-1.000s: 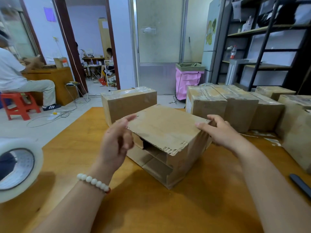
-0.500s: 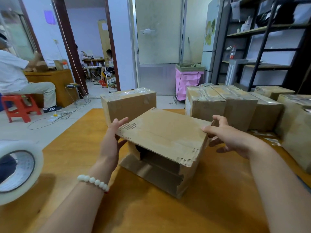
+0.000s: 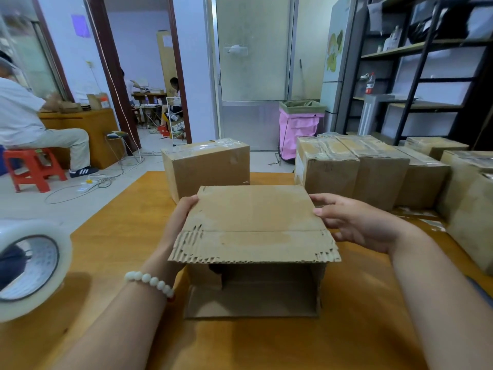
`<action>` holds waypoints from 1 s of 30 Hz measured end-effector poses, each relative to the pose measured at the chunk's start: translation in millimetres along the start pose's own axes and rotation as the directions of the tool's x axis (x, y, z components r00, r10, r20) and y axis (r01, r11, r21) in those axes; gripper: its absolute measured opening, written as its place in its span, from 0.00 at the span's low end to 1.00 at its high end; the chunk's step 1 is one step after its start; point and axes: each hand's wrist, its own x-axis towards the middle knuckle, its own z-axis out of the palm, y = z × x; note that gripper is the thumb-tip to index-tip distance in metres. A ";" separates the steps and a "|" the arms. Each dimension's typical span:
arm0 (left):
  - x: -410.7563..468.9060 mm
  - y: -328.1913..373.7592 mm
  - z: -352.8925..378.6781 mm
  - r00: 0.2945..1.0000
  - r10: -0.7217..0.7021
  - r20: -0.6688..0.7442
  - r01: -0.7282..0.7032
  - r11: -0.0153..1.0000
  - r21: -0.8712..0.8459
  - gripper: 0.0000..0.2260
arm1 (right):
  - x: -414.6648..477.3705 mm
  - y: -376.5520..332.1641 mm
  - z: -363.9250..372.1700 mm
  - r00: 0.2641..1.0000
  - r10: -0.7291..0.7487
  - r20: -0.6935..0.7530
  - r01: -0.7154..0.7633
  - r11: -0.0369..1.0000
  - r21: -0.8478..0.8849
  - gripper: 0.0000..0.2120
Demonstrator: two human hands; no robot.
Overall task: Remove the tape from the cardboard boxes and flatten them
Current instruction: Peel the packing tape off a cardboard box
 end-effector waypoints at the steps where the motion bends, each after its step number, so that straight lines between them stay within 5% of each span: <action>1: 0.2 -0.5 -0.5 0.999 -0.022 0.023 0.021 0.999 0.033 0.12 | -0.1 -0.2 0.4 1.000 -0.003 -0.002 0.003 1.000 0.006 0.20; 5: -5.3 -1.9 1.0 0.996 -0.029 0.087 0.025 0.998 0.050 0.18 | 0.5 -1.8 -1.7 0.990 0.001 -0.138 -0.006 0.999 -0.032 0.17; 10: -15.0 -3.5 8.7 0.984 0.175 0.046 -0.180 0.971 0.154 0.27 | -6.2 -8.0 -2.3 0.942 0.068 -0.328 -0.116 0.985 -0.129 0.17; 16: -15.3 -0.3 2.7 0.977 -0.044 0.207 0.036 0.998 0.047 0.33 | -6.1 -7.4 0.1 0.947 0.119 -0.299 -0.138 0.990 -0.042 0.14; 22: -17.9 -2.4 7.7 0.977 -0.052 0.208 0.041 0.997 0.060 0.31 | 1.3 0.8 -4.4 0.940 0.171 -0.296 -0.163 0.985 0.053 0.12; 25: -20.1 -4.9 8.2 0.980 -0.044 0.192 0.027 0.996 0.089 0.27 | 9.5 12.6 -11.9 0.883 0.216 -0.416 -0.290 0.949 -0.124 0.12; 30: -22.7 -7.9 13.0 0.989 -0.012 0.147 -0.006 0.993 0.120 0.15 | 3.4 15.7 -25.0 0.813 0.331 -0.478 -0.557 0.682 -0.475 0.12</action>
